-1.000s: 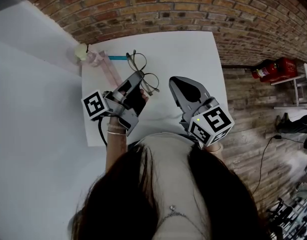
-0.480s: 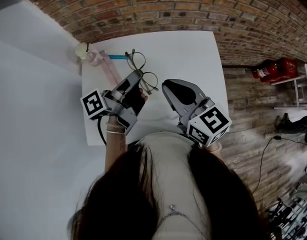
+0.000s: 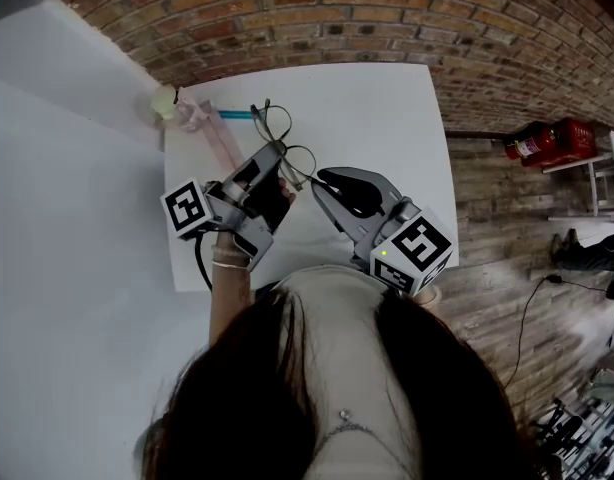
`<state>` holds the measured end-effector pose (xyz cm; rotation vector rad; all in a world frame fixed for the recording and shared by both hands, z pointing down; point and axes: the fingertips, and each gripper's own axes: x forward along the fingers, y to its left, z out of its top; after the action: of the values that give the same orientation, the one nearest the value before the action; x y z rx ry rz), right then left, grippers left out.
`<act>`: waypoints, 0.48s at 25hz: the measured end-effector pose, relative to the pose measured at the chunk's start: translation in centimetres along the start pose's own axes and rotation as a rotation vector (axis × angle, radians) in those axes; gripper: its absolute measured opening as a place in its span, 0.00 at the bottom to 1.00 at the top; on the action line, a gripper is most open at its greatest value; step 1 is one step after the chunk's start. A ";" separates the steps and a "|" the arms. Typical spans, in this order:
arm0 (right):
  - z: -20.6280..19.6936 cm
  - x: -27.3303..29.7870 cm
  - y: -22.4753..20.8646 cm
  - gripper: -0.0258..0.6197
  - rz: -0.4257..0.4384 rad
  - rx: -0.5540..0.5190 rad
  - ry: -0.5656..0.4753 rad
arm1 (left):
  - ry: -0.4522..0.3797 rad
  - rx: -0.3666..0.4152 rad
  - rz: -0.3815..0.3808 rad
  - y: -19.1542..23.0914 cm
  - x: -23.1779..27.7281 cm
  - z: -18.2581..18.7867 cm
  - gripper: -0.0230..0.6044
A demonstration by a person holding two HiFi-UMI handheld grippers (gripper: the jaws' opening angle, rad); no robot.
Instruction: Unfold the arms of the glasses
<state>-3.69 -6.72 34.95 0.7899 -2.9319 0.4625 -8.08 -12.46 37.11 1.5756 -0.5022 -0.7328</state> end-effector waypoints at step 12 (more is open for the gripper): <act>-0.8 0.8 0.8 0.11 0.032 -0.027 0.028 | 0.020 -0.031 -0.026 -0.2 0.1 -0.2 0.08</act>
<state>-4.75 -6.22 35.59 0.7285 -2.9222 0.4319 -7.90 -12.29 36.89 1.5612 -0.4547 -0.7409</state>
